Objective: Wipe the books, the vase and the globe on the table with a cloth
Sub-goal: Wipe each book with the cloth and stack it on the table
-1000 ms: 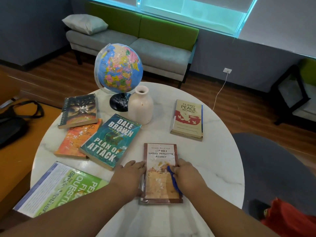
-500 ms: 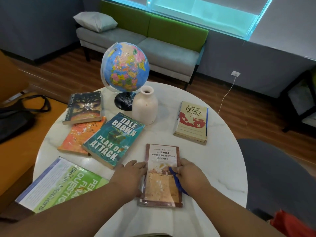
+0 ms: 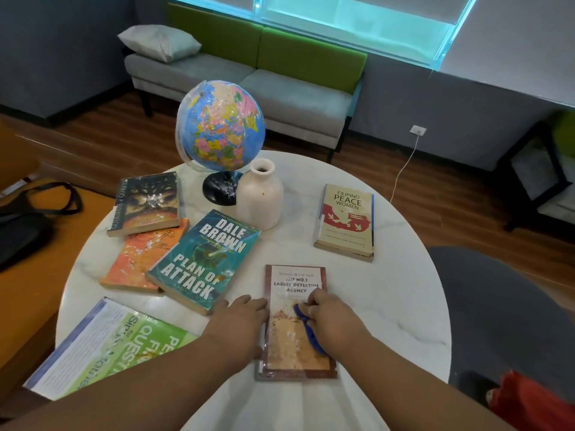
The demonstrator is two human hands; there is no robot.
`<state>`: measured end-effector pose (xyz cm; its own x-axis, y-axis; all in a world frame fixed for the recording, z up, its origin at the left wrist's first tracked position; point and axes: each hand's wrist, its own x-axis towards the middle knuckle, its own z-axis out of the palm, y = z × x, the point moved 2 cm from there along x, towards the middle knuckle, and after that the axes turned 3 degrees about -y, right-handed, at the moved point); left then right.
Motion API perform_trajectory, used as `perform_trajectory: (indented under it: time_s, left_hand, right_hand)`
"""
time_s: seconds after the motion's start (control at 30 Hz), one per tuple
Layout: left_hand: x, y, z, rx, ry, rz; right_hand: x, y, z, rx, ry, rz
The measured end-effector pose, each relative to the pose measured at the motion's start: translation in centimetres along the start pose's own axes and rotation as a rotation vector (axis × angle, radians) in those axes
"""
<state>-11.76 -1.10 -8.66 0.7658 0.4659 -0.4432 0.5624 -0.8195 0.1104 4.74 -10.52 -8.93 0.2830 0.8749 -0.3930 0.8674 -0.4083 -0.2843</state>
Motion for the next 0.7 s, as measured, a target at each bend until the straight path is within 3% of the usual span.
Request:
perform_trajectory:
  time_s: [0.23,0.33,0.47,0.57,0.7]
  left_hand:
    - [0.5,0.4,-0.3,0.021,-0.012,-0.017]
    - [-0.2,0.5,0.0,0.036,0.005,0.022]
    - [0.0,0.6,-0.7,0.046,-0.009,0.023]
    - [0.1,0.3,-0.8,0.039,-0.011,0.013]
    - [0.1,0.9,-0.7,-0.015,-0.038,-0.06]
  right_hand:
    - [-1.4,1.4,2.3,0.188,0.058,0.106]
    - [-3.2,0.3,2.6,0.067,0.099,0.093]
    - [-3.1,0.6,2.7,0.259,0.081,0.211]
    - [-2.6,1.2,2.4,0.091,0.103,0.156]
    - [0.0,2.6,0.0,0.064,0.135,0.095]
